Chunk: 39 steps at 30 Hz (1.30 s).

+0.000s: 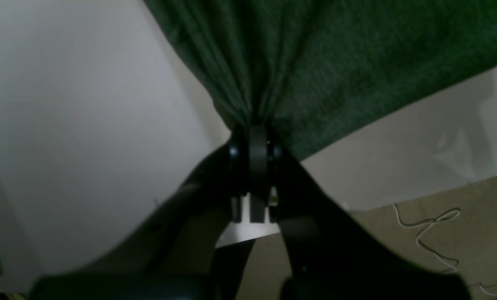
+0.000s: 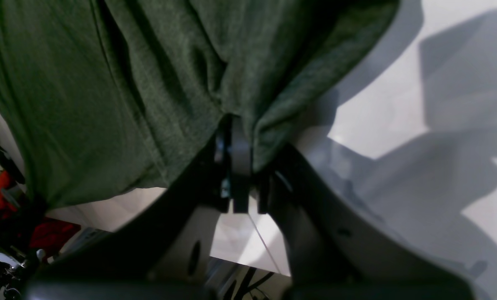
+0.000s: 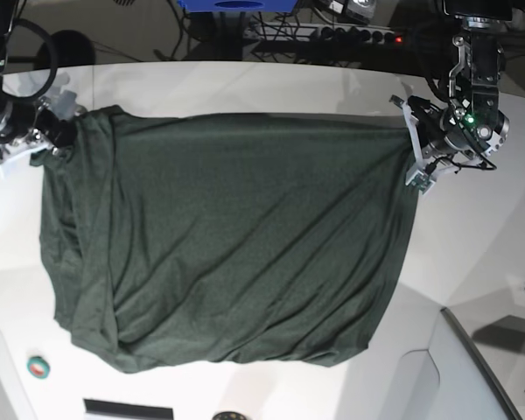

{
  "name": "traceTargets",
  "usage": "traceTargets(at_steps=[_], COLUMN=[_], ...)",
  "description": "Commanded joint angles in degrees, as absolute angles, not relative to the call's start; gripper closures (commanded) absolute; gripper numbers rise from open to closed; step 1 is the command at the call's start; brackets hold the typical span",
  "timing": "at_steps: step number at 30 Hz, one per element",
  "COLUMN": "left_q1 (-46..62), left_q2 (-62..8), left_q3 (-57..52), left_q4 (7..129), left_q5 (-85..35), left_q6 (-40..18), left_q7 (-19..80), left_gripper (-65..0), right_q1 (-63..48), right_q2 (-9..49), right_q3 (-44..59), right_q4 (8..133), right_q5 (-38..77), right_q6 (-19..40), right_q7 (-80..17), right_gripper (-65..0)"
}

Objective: Layout the t-shirt on the table in an organized manner, then fold the t-shirt properly
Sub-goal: 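Release the shirt and pull both grippers back from its edge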

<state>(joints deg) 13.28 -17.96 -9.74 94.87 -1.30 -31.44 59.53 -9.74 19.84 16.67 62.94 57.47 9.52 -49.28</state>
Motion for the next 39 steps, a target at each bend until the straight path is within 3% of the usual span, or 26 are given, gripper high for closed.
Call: traceTargets(at_steps=[1, 3, 6, 7, 15, 21, 26, 28, 31, 34, 39], left_q1=[13.05, 13.05, 13.05, 13.14, 13.14, 13.76, 13.76, 13.76, 13.85, 14.73, 15.69], left_q2=[-18.59, -18.68, -18.68, -18.68, -18.68, -18.68, -18.42, -18.42, -18.42, -18.42, -18.42], left_q3=[-10.15, -10.15, -10.15, -10.15, -10.15, -10.15, -13.41, -15.52, -18.07, -20.44, -21.23], left_q4=[96.04, 96.13, 96.13, 96.13, 96.13, 96.22, 96.31, 96.48, 98.42, 100.09, 100.88], left_q5=[-1.01, -1.01, -1.01, -1.01, -1.01, -1.01, -1.01, -1.01, -1.01, -1.01, -1.10], left_q6=[-30.99, -30.99, -30.99, -30.99, -30.99, -30.99, -30.99, -30.99, -30.99, -31.08, -31.16], left_q7=[59.47, 59.65, 59.74, 59.74, 59.82, 61.32, 62.64, 62.64, 62.64, 62.64, 62.46], left_gripper=[0.0, 0.0, 0.0, 0.0, 0.0, 0.0, 0.0, -11.4, -25.5, -33.6, -34.6], right_q1=[-10.07, -10.33, -11.91, -12.62, -17.54, -18.15, -12.53, -9.63, -4.44, 0.48, 3.82], right_q2=[20.09, 19.12, 17.89, 17.36, 16.66, 16.66, 19.21, 19.91, 20.26, 21.41, 21.76], right_q3=[16.84, 17.27, 20.44, 21.32, 27.74, 32.40, 33.01, 32.92, 32.84, 30.81, 19.65], right_q4=[62.99, 62.99, 64.48, 65.80, 79.52, 81.54, 80.92, 80.31, 76.35, 70.02, 66.95], right_q5=[54.73, 54.73, 54.73, 54.73, 54.55, 54.46, 54.37, 54.37, 54.29, 54.29, 54.29], right_q6=[8.48, 8.48, 8.57, 8.57, 8.31, 8.31, 8.48, 8.57, 8.57, 8.66, 8.66], right_q7=[-49.89, -49.89, -50.77, -51.12, -51.03, -50.51, -50.51, -50.51, -50.51, -50.51, -47.52], right_gripper=[-1.8, -9.8, -27.5, -30.0, -26.0, -25.8, -25.1, -19.1, 0.0, -1.7, 0.0])
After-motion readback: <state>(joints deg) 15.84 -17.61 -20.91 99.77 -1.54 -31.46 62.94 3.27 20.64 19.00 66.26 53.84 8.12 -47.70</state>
